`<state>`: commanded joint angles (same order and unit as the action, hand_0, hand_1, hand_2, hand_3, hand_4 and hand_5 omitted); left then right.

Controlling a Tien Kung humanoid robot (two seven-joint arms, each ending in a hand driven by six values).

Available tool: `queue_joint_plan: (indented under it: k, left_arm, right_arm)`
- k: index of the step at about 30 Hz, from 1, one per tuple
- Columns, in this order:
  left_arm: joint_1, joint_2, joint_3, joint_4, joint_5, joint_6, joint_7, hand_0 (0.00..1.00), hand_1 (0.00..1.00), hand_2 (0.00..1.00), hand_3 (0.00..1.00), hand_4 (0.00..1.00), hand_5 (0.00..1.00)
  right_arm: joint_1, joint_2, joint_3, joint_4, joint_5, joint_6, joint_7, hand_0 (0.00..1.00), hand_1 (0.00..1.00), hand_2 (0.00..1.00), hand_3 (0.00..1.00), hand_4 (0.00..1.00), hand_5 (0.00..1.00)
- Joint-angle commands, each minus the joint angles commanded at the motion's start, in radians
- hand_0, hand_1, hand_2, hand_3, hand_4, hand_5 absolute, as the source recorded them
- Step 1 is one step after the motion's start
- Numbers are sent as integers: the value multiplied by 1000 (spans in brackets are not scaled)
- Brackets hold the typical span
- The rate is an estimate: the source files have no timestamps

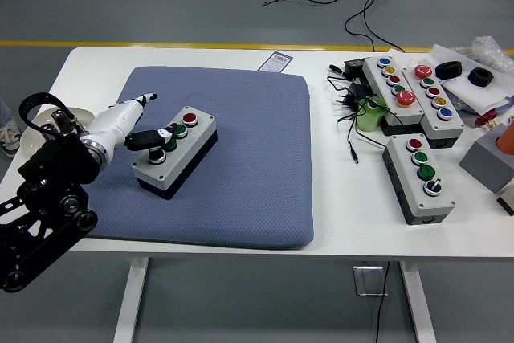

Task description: Pick up the button,place it on the desk,press the button,press the button

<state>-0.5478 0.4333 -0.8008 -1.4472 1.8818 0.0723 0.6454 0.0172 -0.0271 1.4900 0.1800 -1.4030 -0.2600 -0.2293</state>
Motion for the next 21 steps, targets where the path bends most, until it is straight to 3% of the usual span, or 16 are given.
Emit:
queue_joint_plan:
  k: [11,21]
  left_arm:
    - [3,-15,43,-26,-78,-11,0,998,998,998,998,998,718]
    - [-23,-32,78,34,-60,-4,0,957,998,998,998,998,677]
  right_arm:
    - [3,-1,1,0,0,0,2,617,679,721,637,342,159]
    - [6,-3,3,0,-4,0,1,616,679,720,637,342,157]
